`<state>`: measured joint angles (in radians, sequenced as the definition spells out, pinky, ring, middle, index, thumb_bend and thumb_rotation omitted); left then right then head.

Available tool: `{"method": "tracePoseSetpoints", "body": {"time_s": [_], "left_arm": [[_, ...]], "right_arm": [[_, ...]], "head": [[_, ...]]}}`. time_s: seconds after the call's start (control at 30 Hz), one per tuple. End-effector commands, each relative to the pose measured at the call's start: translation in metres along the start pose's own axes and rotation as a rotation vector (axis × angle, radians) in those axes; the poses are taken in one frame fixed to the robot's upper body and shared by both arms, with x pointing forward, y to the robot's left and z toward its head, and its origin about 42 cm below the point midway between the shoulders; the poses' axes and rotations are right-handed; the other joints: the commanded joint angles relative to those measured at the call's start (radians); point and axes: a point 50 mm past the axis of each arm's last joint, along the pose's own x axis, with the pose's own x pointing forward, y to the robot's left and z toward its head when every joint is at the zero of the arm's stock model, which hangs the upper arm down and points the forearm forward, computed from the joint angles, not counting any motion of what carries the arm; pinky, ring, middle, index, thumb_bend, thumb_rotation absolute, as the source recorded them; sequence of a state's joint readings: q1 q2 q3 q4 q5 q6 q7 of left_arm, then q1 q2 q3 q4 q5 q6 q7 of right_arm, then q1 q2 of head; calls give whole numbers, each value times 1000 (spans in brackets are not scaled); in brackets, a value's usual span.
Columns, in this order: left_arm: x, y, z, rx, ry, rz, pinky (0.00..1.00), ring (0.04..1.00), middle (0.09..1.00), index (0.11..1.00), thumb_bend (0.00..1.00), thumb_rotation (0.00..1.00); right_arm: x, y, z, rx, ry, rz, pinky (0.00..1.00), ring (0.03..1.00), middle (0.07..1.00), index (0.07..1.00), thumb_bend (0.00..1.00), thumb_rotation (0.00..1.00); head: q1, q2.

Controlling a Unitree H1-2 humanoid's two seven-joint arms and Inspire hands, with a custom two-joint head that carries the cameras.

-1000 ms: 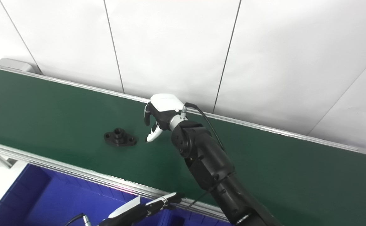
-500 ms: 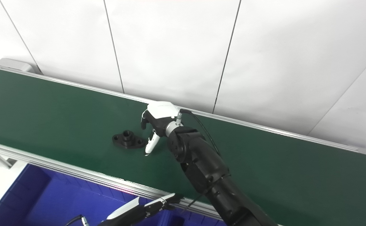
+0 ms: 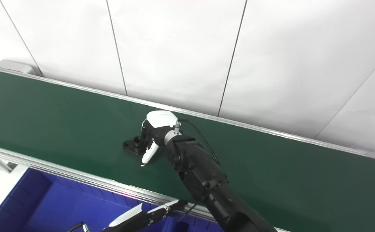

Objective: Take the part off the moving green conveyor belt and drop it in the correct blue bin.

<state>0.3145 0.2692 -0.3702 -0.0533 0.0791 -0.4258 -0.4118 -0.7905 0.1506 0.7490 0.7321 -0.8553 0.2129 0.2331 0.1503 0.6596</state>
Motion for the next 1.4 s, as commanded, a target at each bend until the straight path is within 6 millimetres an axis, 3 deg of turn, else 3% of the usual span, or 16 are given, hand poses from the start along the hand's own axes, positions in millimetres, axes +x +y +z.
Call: {"method": "tracePoseSetpoints", "body": {"time_s": [0.0, 0.13, 0.17, 0.2, 0.27, 0.33, 0.43, 0.77, 0.87, 1.37], "left_arm": [[-1, 3, 9, 33, -38, 11, 907, 966, 1000, 974, 444, 294], [-2, 4, 8, 27, -35, 12, 907, 967, 1000, 974, 447, 298], [-2, 4, 9, 25, -36, 13, 906, 966, 999, 973, 447, 297], [-3, 4, 9, 26, -37, 14, 907, 967, 999, 973, 446, 295], [-2, 4, 10, 29, -44, 17, 908, 968, 999, 971, 443, 290], [-3, 5, 10, 32, -44, 20, 910, 969, 1000, 971, 440, 284], [-5, 7, 10, 39, -41, 23, 912, 971, 1000, 973, 438, 280], [-5, 14, 12, 42, -48, 40, 925, 978, 1000, 976, 437, 289], [-6, 15, 13, 47, -47, 43, 924, 979, 1000, 976, 434, 286], [-6, 17, 12, 40, -42, 45, 926, 977, 1000, 975, 438, 301]], "right_arm": [[4, -4, 21, -13, -74, -29, 598, 758, 750, 570, 949, 239], [5, 6, 27, 7, -63, -60, 537, 701, 725, 556, 929, 214], [6, 9, 27, 18, -63, -62, 543, 708, 725, 524, 732, 181], [6, 11, 28, 19, -64, -65, 540, 705, 719, 502, 611, 157], [7, 14, 29, 3, -64, -72, 519, 677, 687, 490, 543, 137], [8, 19, 30, -21, -63, -91, 465, 604, 623, 488, 524, 125], [8, 24, 29, -29, -67, -113, 440, 571, 603, 488, 521, 121], [12, 46, 30, -77, -50, -65, 393, 538, 594, 492, 517, 119], [13, 48, 29, -98, -51, -36, 341, 455, 475, 522, 525, 12], [3, 49, 7, 17, -46, -72, 376, 487, 503, 479, 528, 0]], "head": [[1, -1], [3, -1], [4, 3], [4, 3], [6, 2], [3, 1], [3, 4], [8, 9], [7, 10], [-15, 16]]}}
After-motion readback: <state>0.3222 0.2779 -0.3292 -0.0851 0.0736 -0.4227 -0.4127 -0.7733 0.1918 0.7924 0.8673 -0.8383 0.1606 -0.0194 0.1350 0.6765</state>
